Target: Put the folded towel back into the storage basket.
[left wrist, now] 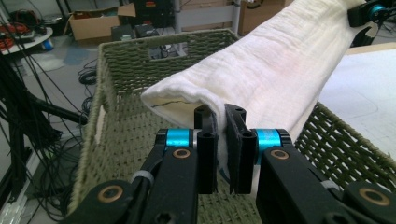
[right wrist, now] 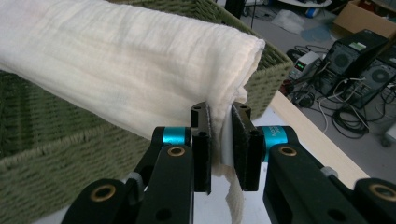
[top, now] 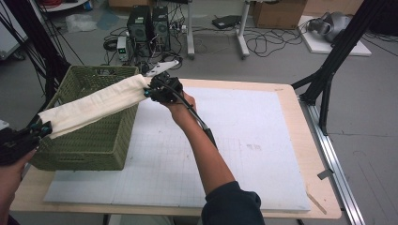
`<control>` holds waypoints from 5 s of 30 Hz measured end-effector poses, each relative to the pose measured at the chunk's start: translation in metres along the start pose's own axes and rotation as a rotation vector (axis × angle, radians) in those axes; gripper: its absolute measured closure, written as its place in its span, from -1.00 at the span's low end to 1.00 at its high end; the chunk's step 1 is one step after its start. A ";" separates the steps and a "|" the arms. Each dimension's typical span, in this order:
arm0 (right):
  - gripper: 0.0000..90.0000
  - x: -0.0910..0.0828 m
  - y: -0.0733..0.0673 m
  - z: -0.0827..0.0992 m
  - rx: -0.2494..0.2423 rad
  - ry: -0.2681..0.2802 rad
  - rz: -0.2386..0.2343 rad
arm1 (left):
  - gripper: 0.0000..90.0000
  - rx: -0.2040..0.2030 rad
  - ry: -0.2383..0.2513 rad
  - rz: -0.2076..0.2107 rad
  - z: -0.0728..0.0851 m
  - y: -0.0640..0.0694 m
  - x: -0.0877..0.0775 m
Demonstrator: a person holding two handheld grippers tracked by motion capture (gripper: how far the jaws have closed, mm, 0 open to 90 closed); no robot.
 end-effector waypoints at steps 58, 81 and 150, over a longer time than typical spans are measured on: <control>-0.09 0.060 0.031 -0.043 0.014 0.028 0.091 | -0.11 -0.058 0.086 -0.022 -0.001 -0.025 -0.014; -0.43 -0.089 0.036 0.047 0.050 0.057 0.165 | -0.24 -0.085 0.103 0.193 -0.019 0.080 0.018; -0.74 -0.245 -0.022 0.283 0.282 0.085 0.358 | -0.44 0.038 0.037 0.546 0.050 0.289 0.065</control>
Point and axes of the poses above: each handheld gripper's, and its own axes: x roughly forward along the jaws, z roughly out of its underside, y roughly to its right, the point moved 10 cm from there along x, roughly forward along the jaws, and after that the axes turned 13 degrees about -z, right-handed, at the moved point
